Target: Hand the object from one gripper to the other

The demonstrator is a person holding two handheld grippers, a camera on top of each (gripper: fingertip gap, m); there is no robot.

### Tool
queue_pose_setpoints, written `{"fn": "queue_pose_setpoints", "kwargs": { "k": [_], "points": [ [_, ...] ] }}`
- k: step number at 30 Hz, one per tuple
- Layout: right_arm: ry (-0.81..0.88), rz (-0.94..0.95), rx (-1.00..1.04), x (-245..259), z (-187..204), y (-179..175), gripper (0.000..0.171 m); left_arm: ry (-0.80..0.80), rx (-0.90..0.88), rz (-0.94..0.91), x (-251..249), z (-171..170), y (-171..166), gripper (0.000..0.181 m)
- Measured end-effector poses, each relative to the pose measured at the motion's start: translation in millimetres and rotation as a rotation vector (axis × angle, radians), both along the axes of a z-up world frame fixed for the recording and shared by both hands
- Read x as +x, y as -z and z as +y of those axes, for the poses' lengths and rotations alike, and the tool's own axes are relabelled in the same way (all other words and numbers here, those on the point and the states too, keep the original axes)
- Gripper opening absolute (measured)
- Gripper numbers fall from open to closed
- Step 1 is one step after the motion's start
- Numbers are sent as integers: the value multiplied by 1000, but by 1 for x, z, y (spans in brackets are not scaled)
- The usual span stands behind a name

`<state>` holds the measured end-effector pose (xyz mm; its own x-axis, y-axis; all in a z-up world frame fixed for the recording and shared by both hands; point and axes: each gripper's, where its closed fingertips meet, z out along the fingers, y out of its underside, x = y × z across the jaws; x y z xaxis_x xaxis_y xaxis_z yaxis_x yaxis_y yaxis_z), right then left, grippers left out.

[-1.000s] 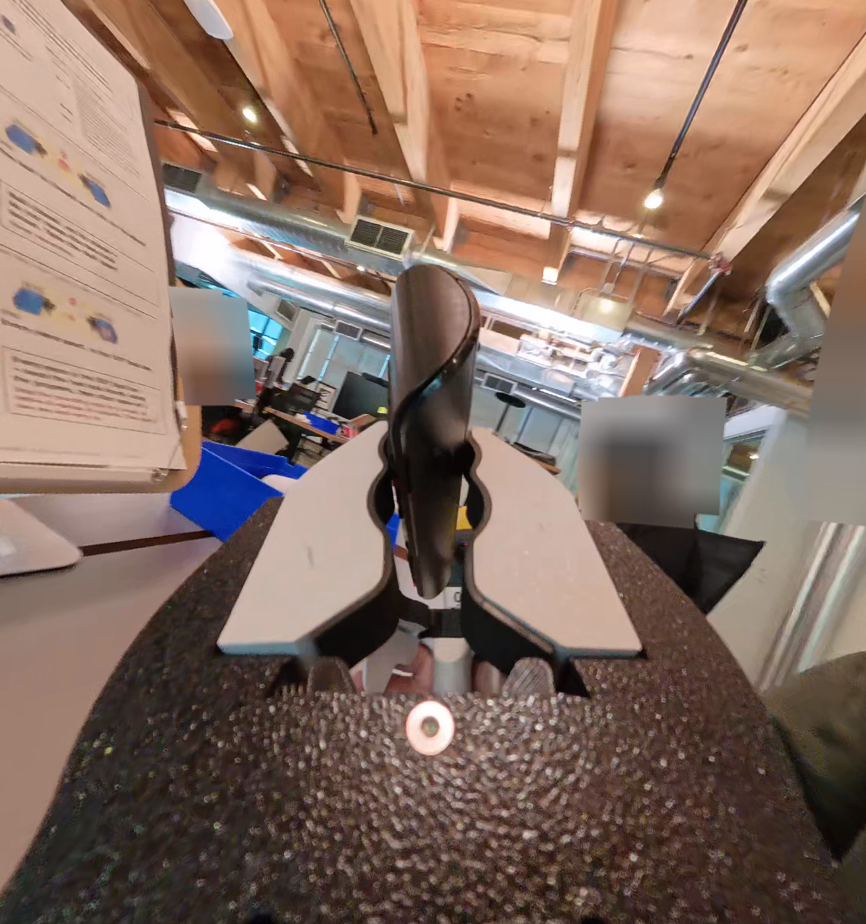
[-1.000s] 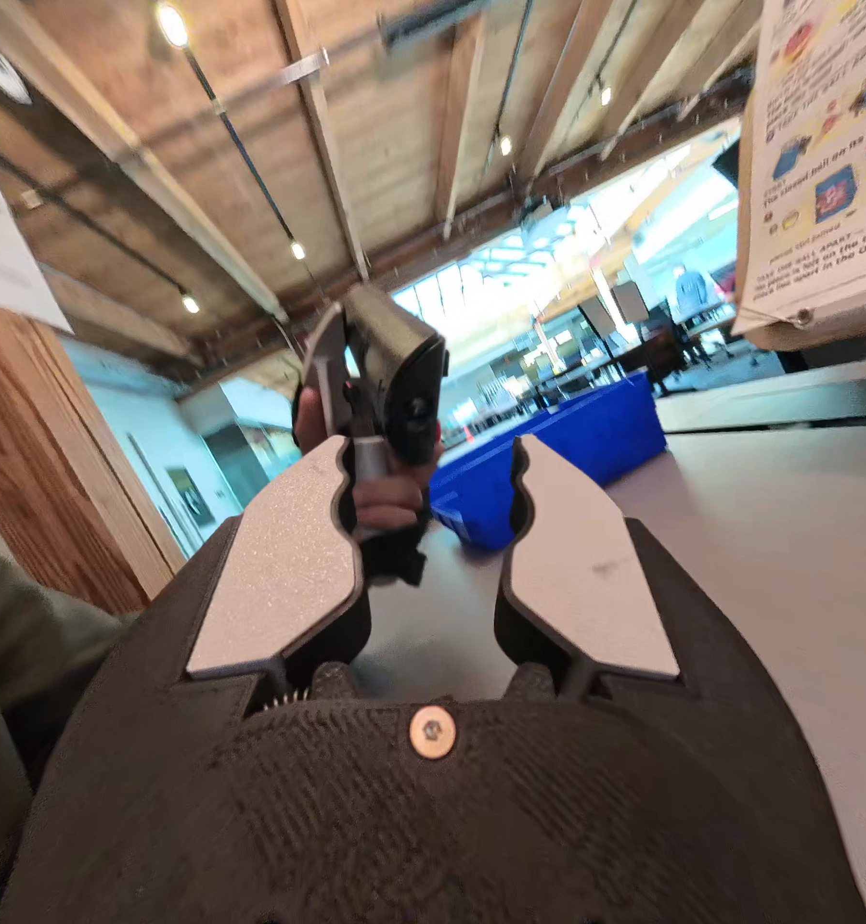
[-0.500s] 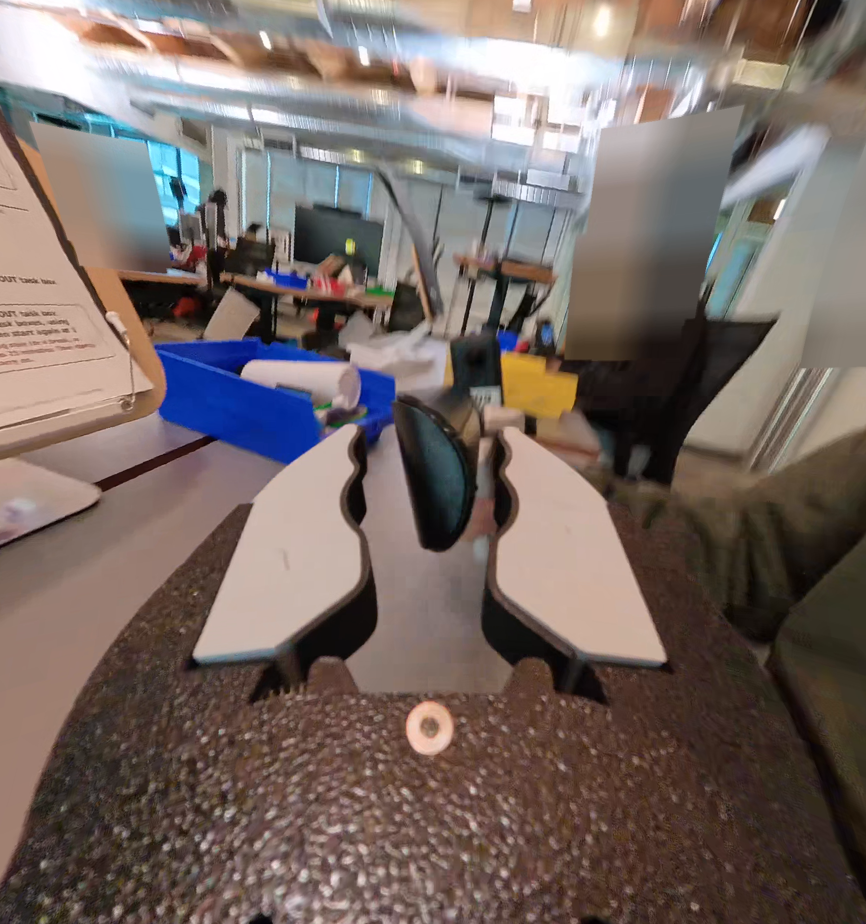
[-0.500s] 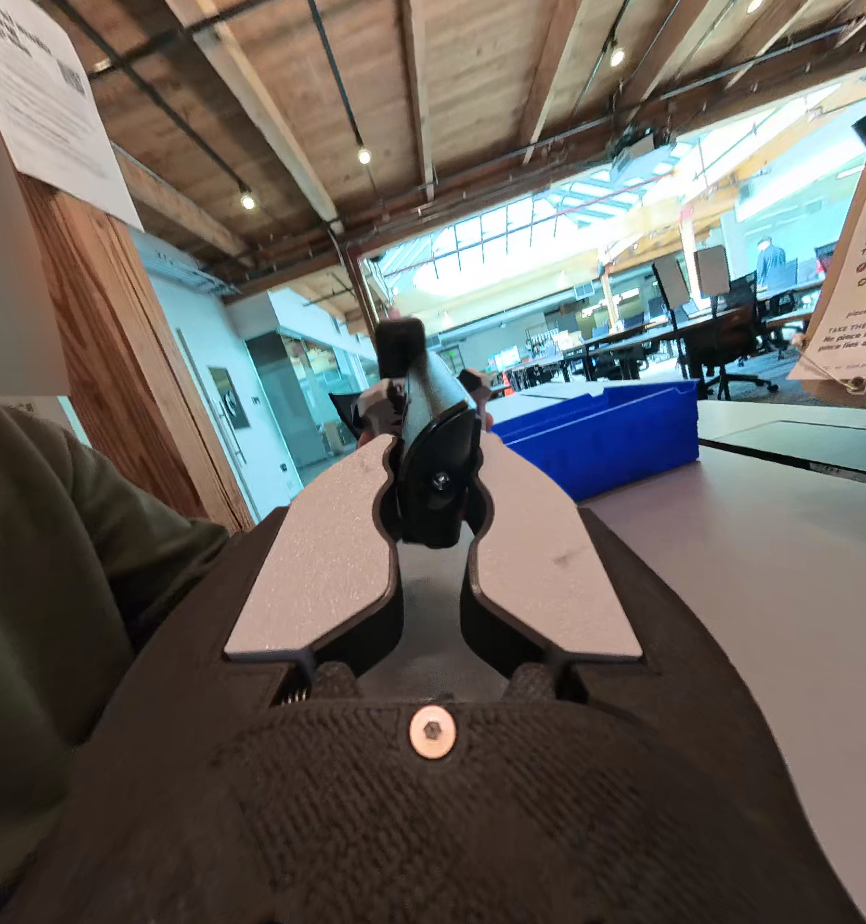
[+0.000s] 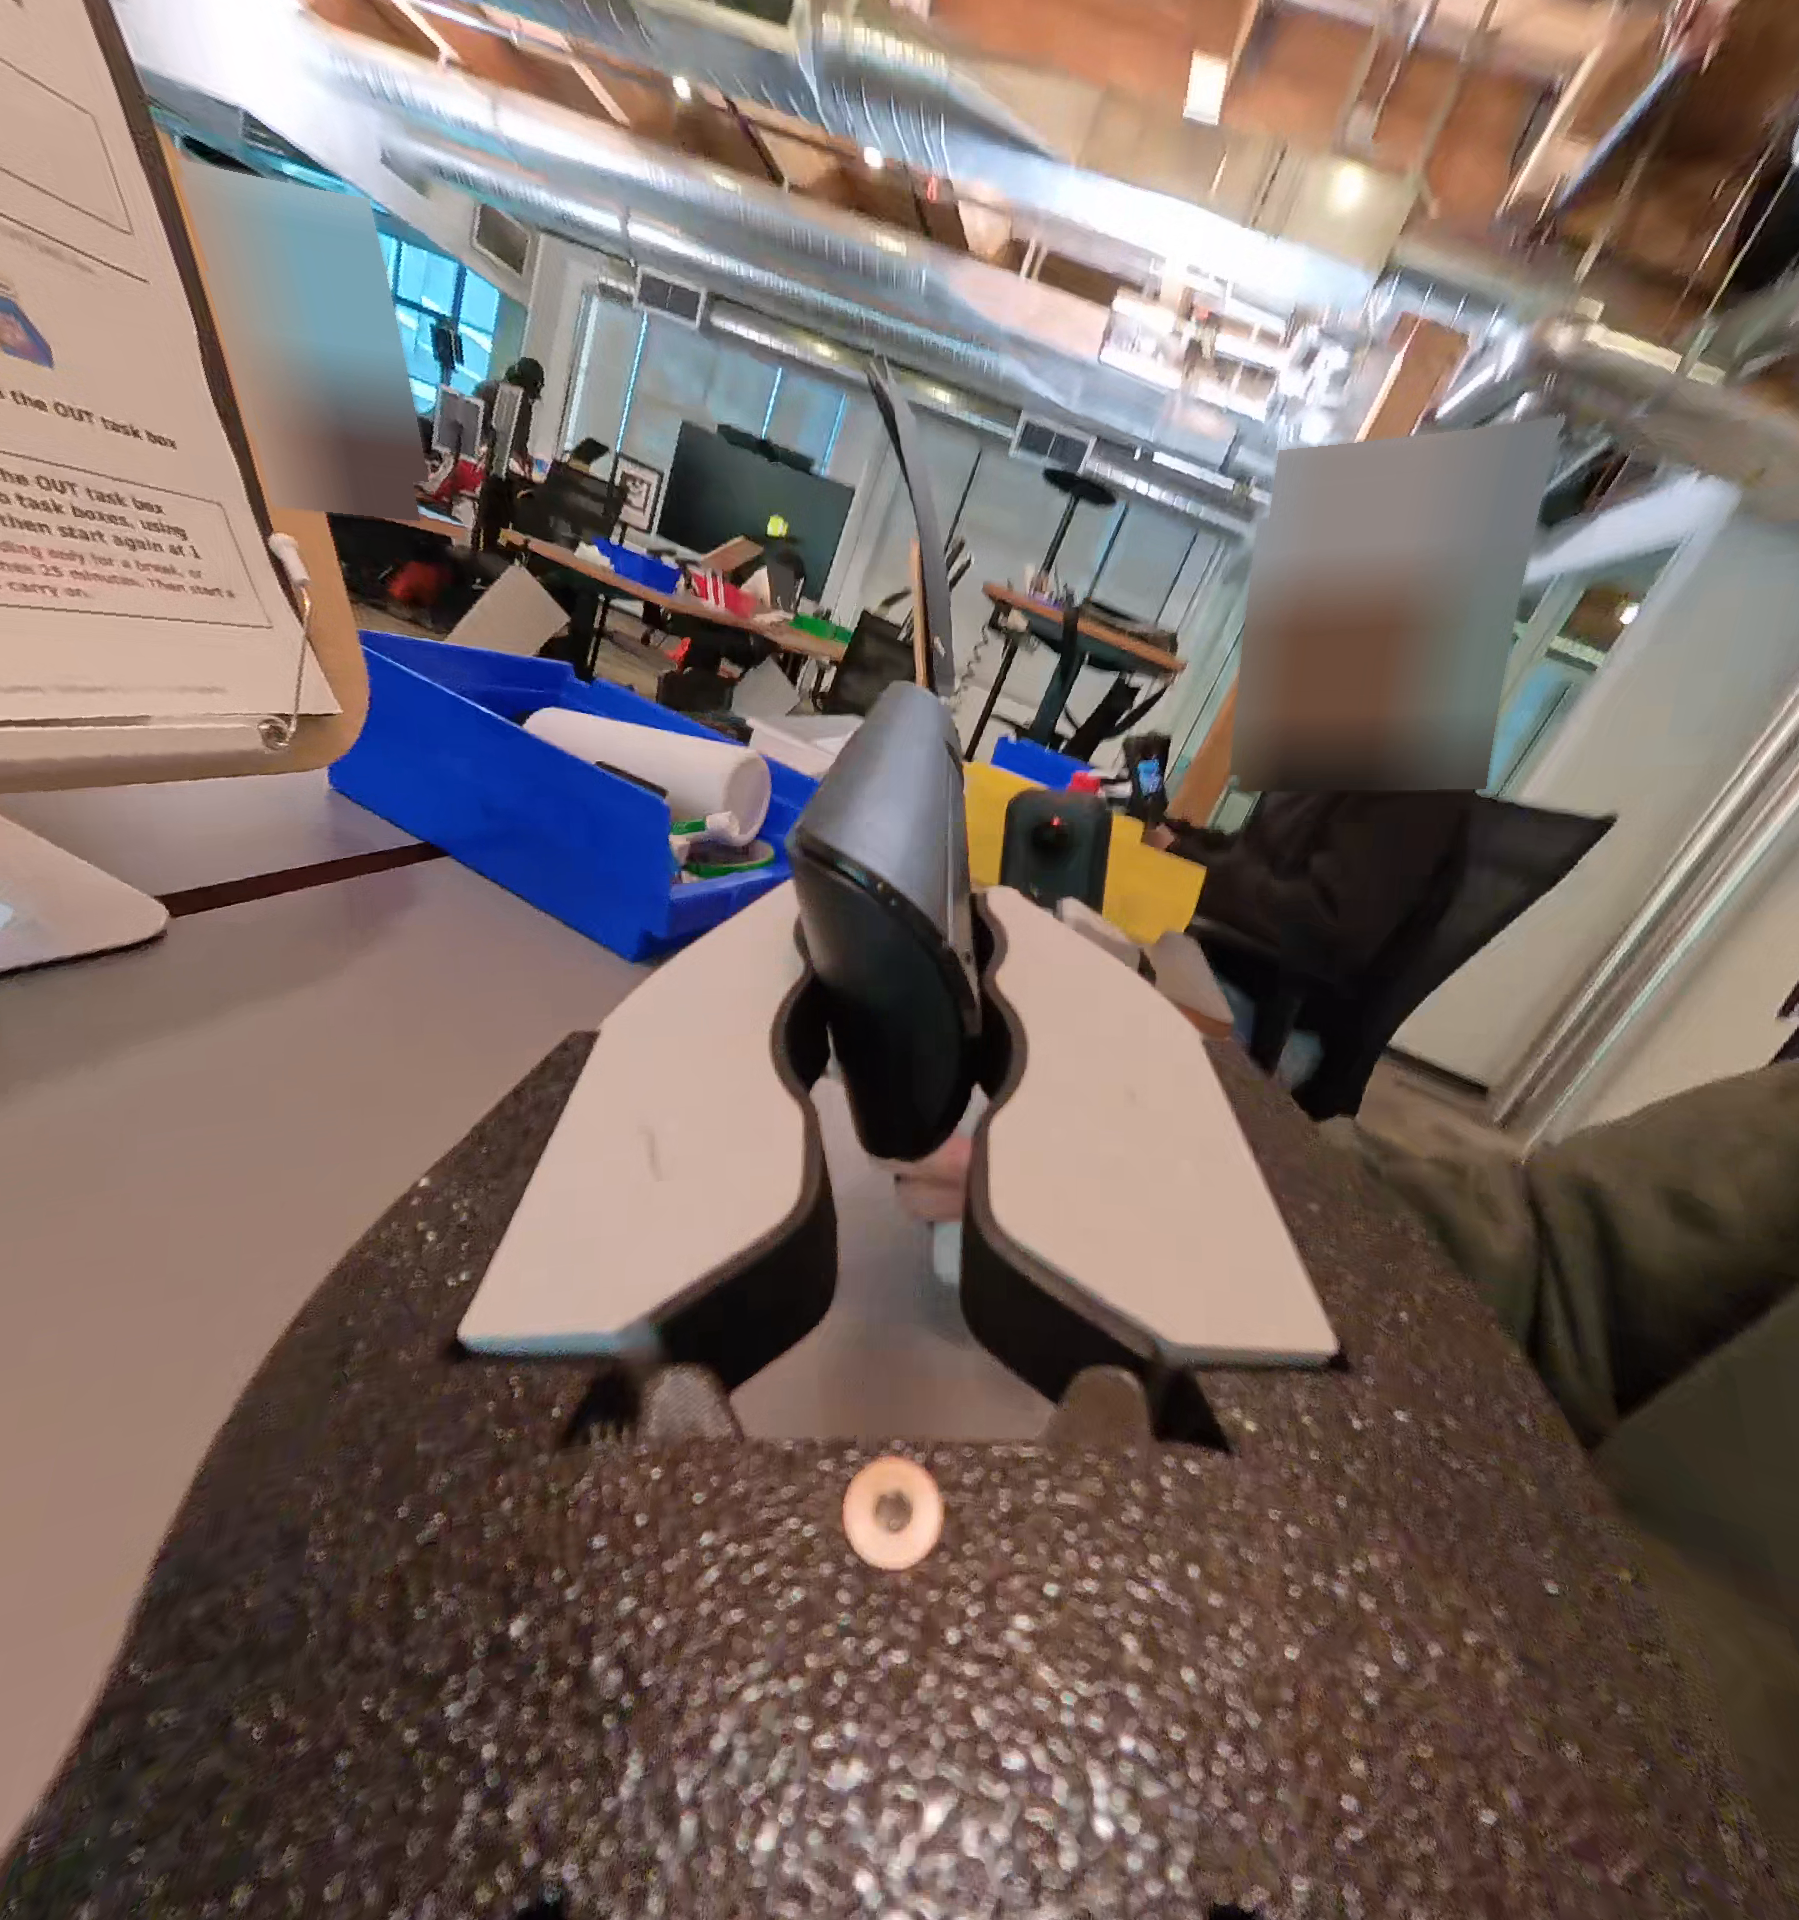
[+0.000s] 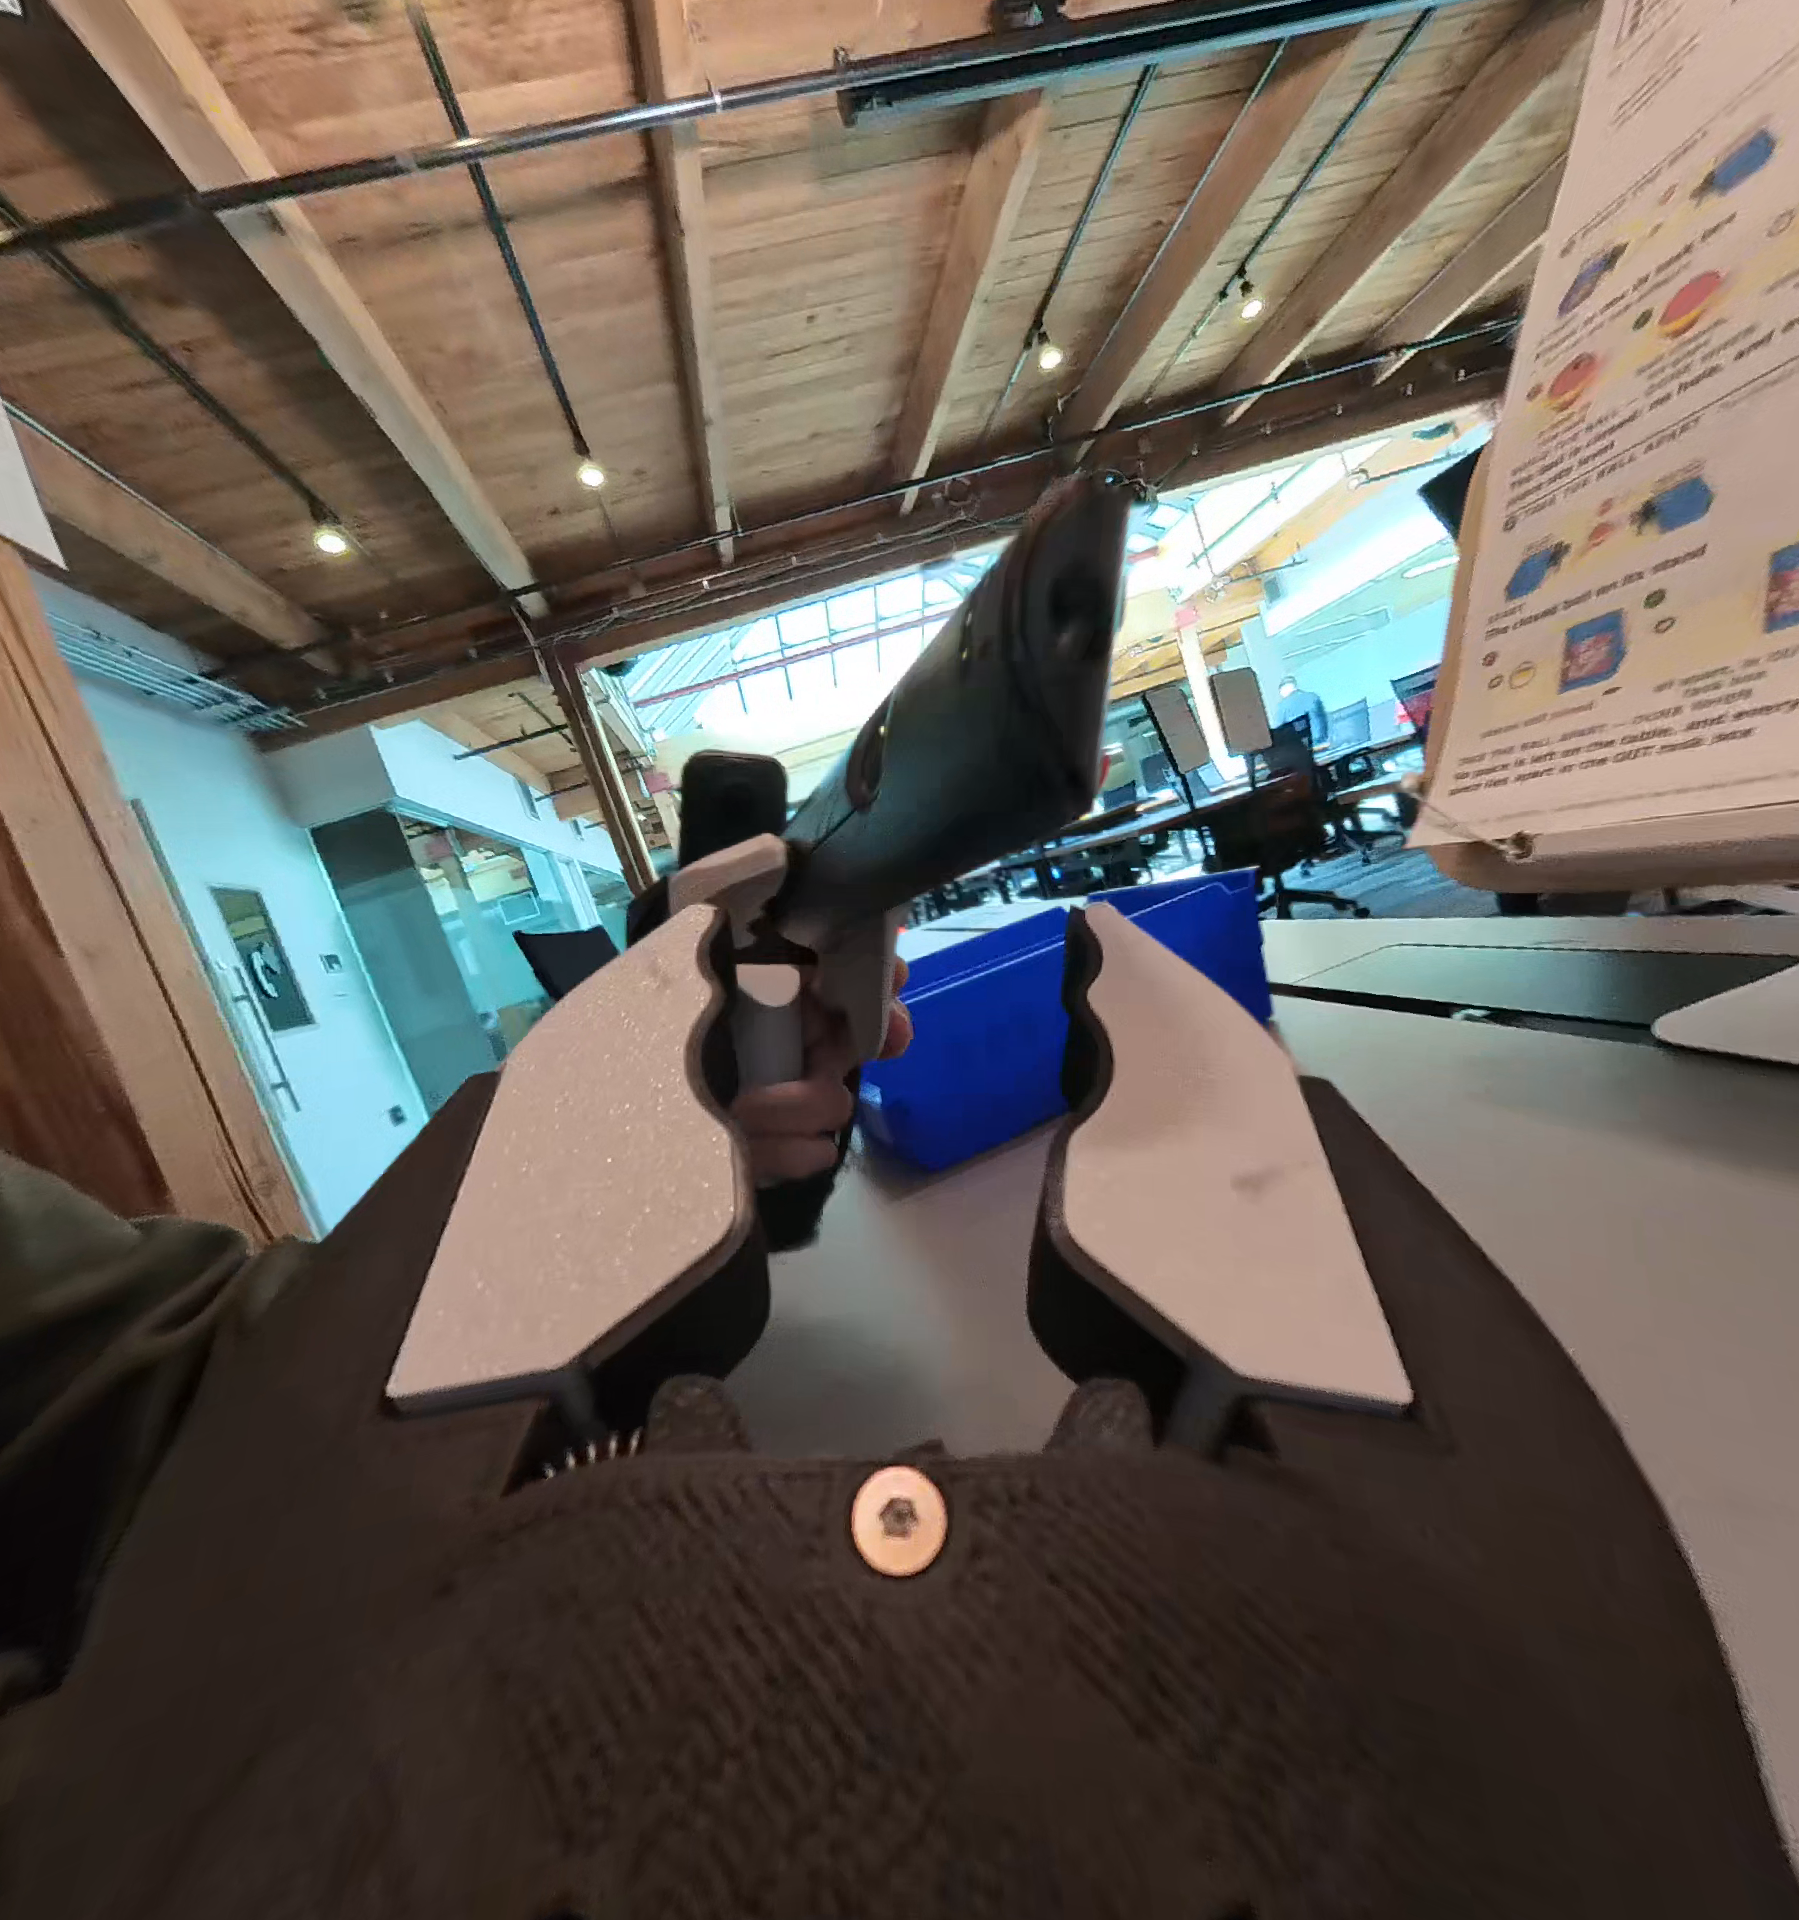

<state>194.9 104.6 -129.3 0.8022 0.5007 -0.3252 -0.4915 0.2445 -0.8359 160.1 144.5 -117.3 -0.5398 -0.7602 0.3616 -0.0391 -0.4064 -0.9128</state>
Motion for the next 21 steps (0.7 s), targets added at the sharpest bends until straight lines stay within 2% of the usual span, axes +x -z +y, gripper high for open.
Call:
{"fn": "queue_pose_setpoints", "kwargs": {
  "k": [4,5,6,9,12,14,17,19,21],
  "points": [
    [-6,125,60,-4,0,-8,53,47,-14,6,6,-19,8,24],
    [-16,153,79,-4,-1,-10,45,61,4,8,7,-25,11,24],
    [-31,161,79,-5,-2,-9,28,67,19,9,9,-31,13,24],
    [-117,182,66,-4,-5,-9,23,56,19,13,12,-33,15,25],
    [-144,105,28,-6,-6,-10,23,81,122,35,8,-34,22,29],
    [-162,22,-33,-9,-7,-7,23,31,277,50,6,-26,27,50],
    [-200,-138,-141,-18,-9,6,23,-27,542,72,0,-15,38,65],
    [-205,-224,-200,-23,-7,16,23,57,612,100,-9,-23,45,63],
    [-242,-264,-209,-32,-8,19,23,105,647,133,-11,-31,54,47]
  ]
}}
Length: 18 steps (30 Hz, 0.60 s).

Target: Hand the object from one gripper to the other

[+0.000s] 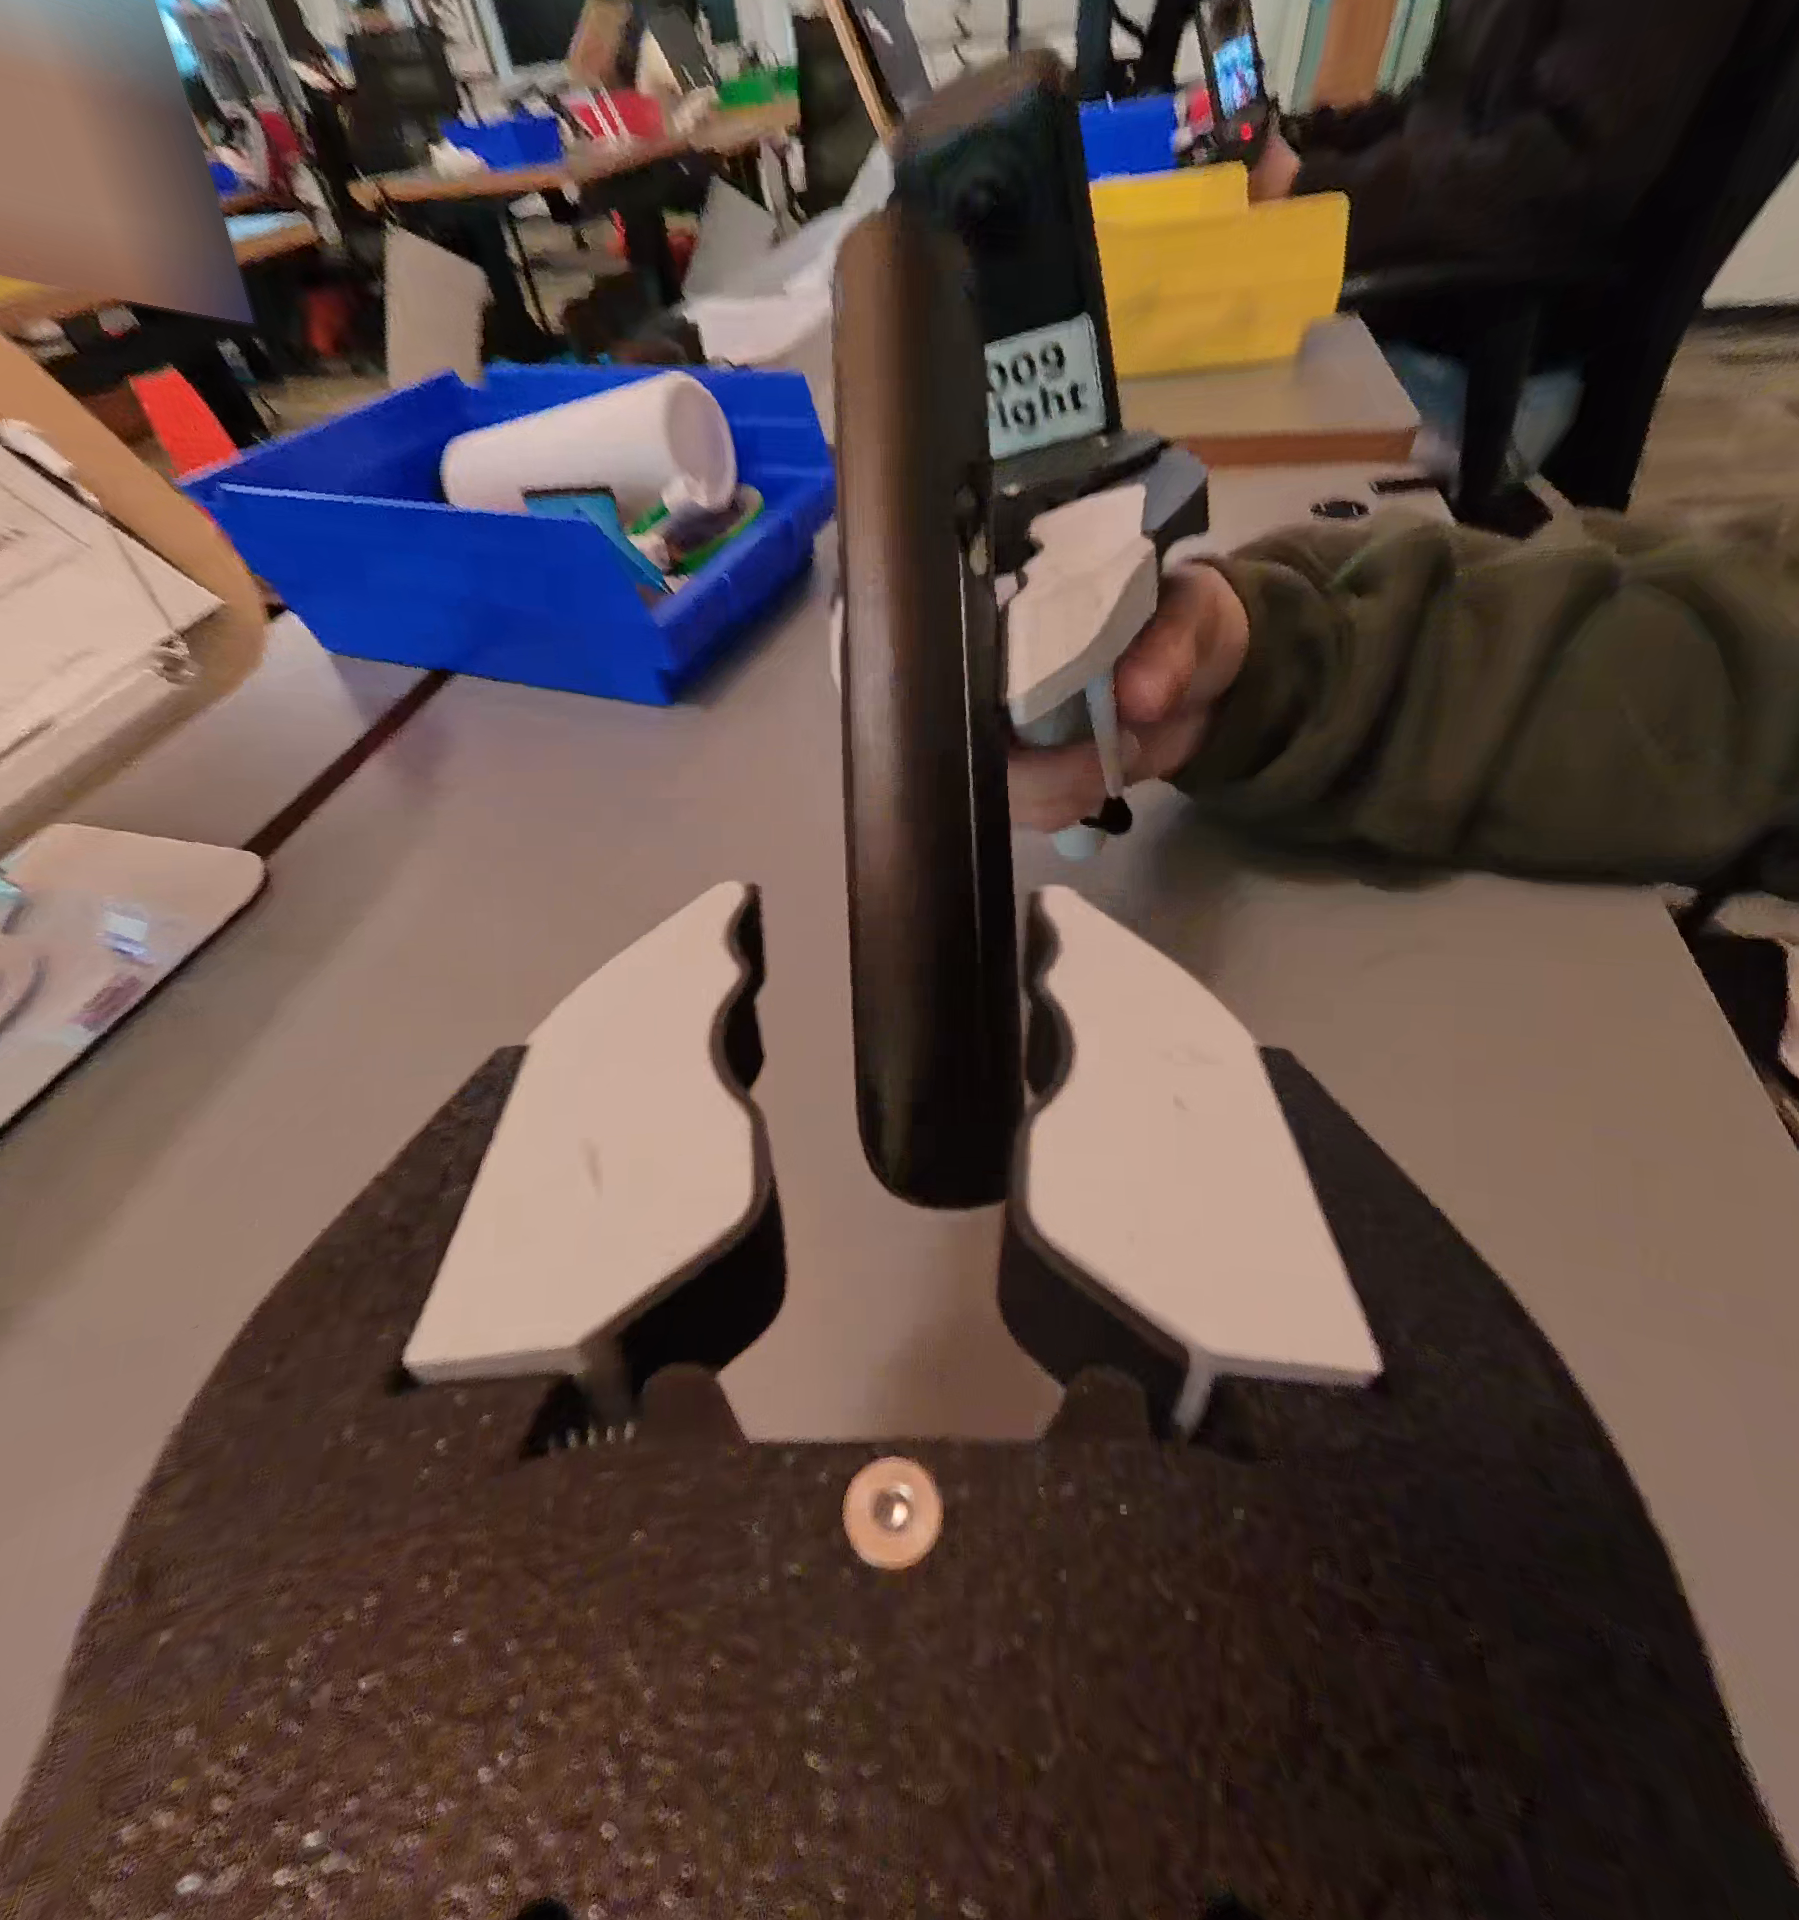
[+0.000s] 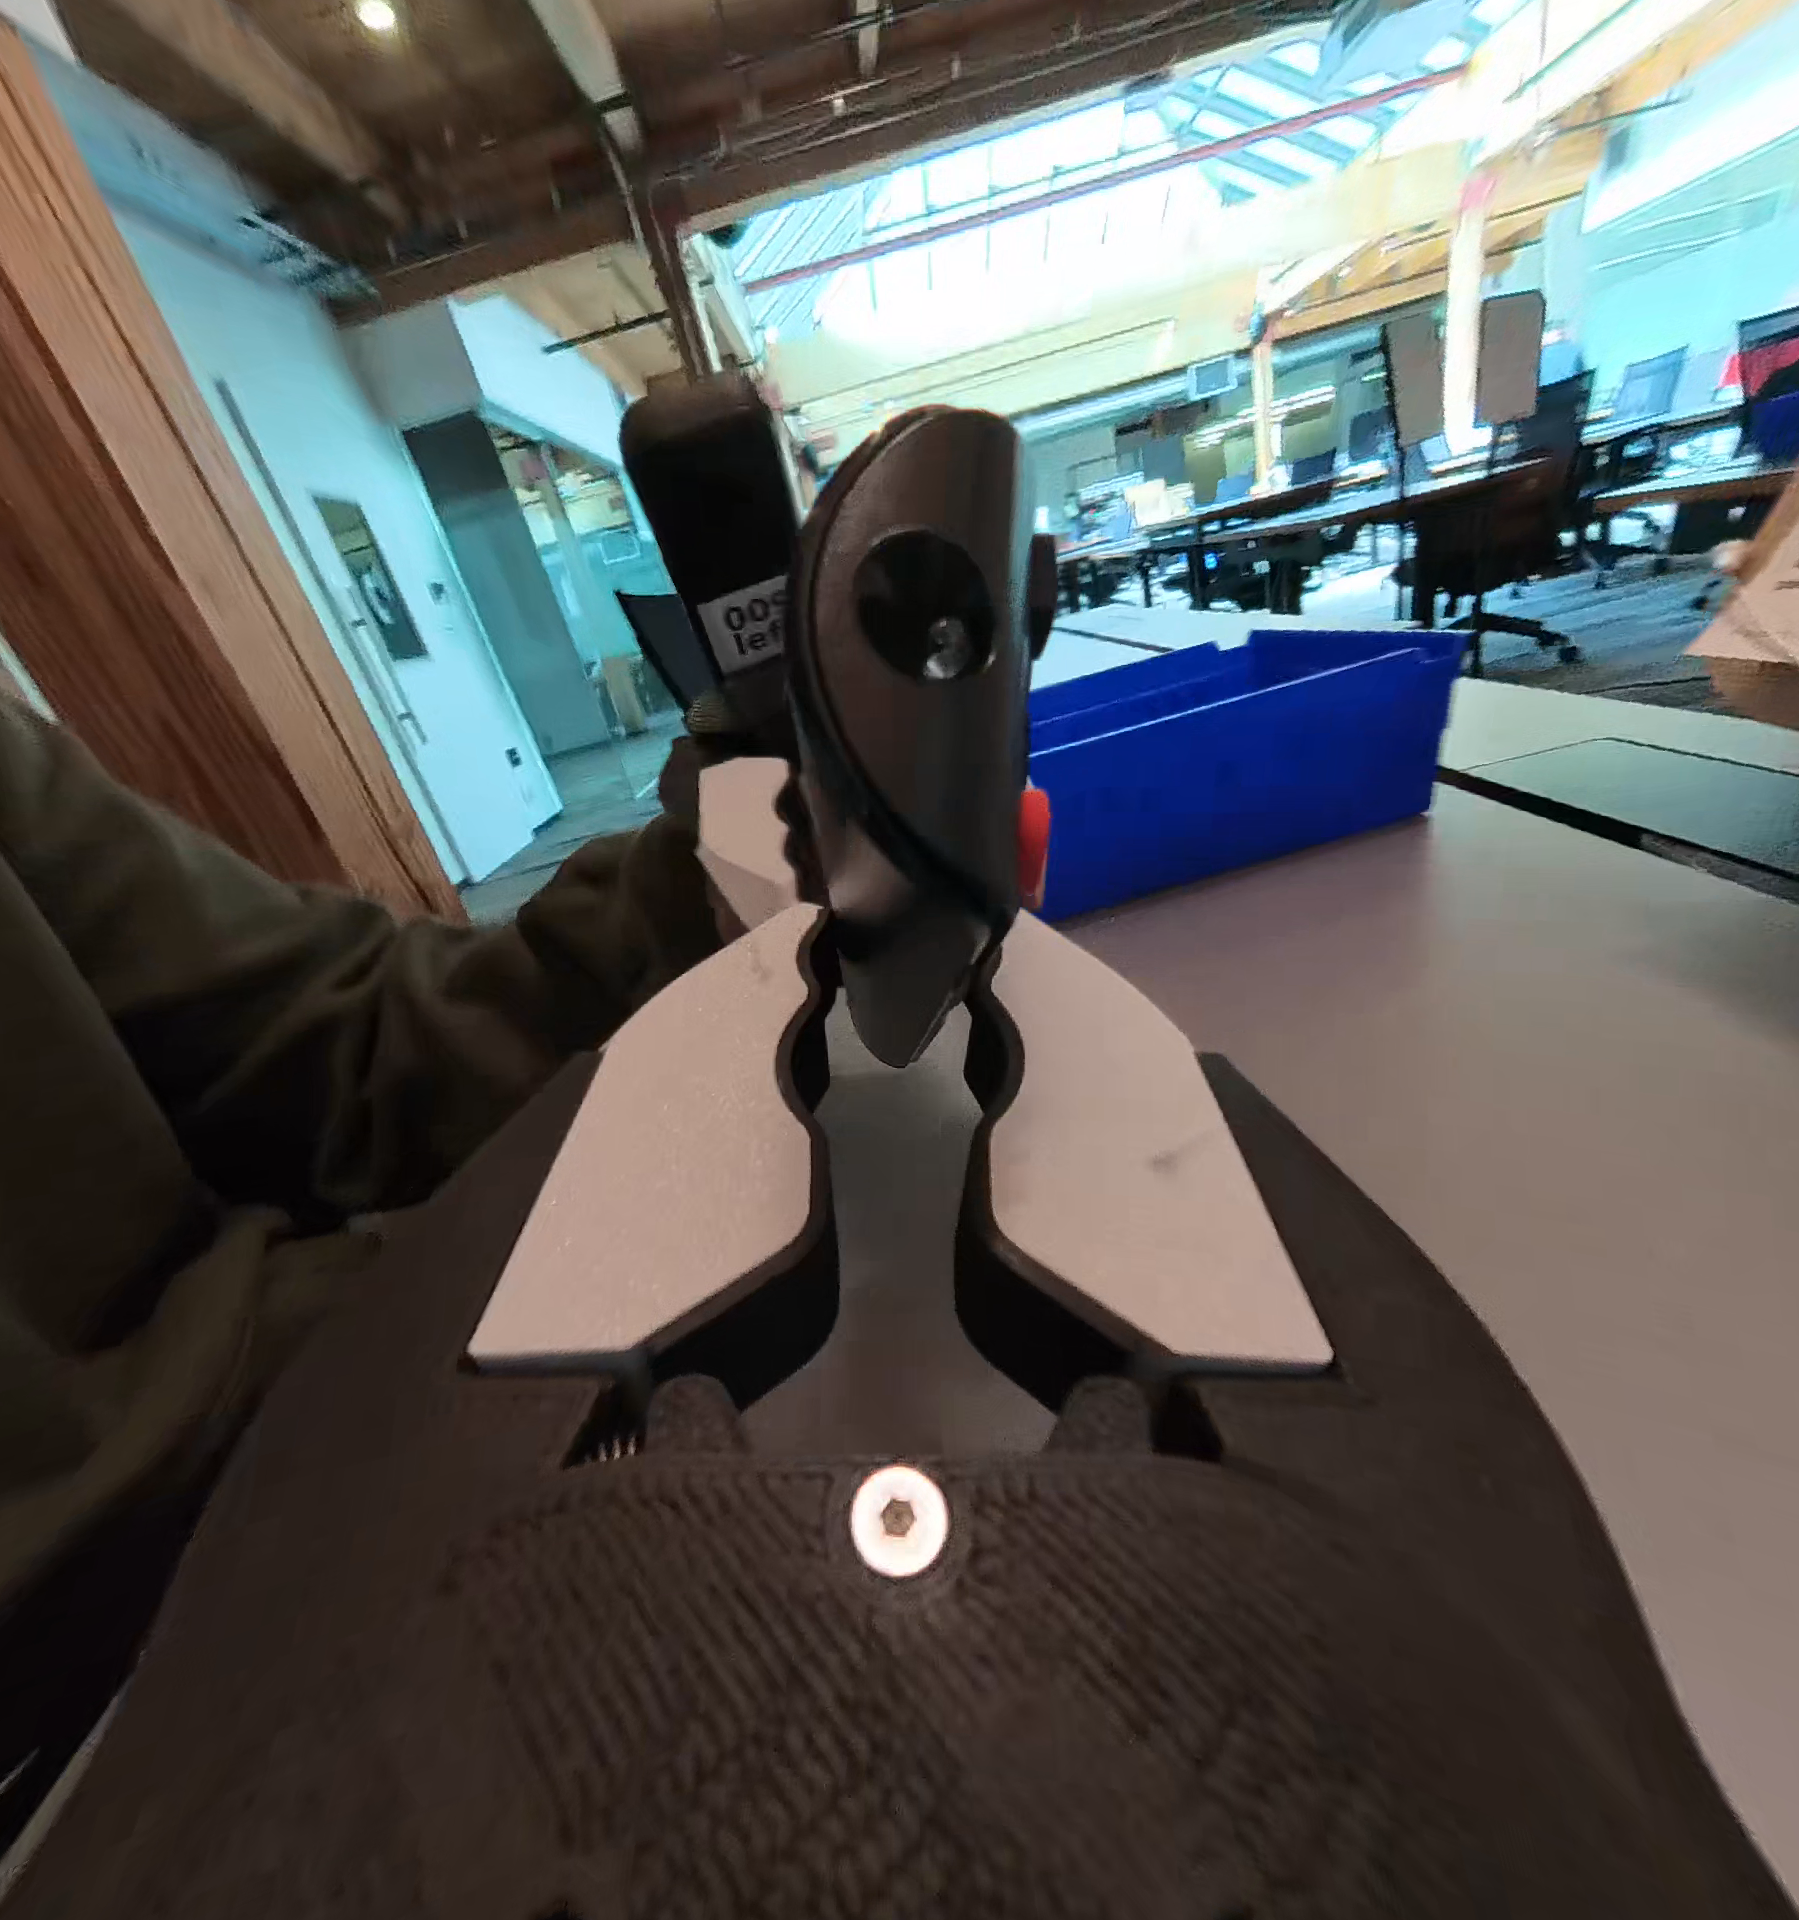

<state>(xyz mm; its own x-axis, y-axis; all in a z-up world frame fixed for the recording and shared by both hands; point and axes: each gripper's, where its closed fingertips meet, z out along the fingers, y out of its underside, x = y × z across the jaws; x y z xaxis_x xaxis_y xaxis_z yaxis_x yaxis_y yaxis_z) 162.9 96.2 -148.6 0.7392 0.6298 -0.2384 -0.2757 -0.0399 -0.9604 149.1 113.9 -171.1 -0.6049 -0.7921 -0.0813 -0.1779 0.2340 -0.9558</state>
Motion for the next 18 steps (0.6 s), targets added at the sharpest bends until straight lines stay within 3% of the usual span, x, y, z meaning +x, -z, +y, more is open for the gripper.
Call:
{"fn": "queue_pose_setpoints", "kwargs": {
  "k": [2,5,8,11,18],
  "points": [
    [-23,-10,-1,-7,0,0,23,55,24,51,-3,-10,9,31],
    [4,-51,28,-7,0,-1,23,55,-67,131,-2,-11,10,29],
    [97,-10,109,-1,4,-11,25,36,-197,99,4,-9,0,27],
    [230,-21,122,8,14,-4,51,-44,-349,82,14,2,-8,25],
    [243,6,140,8,16,-6,24,-7,-423,52,17,-5,-9,26]
  ]
}}
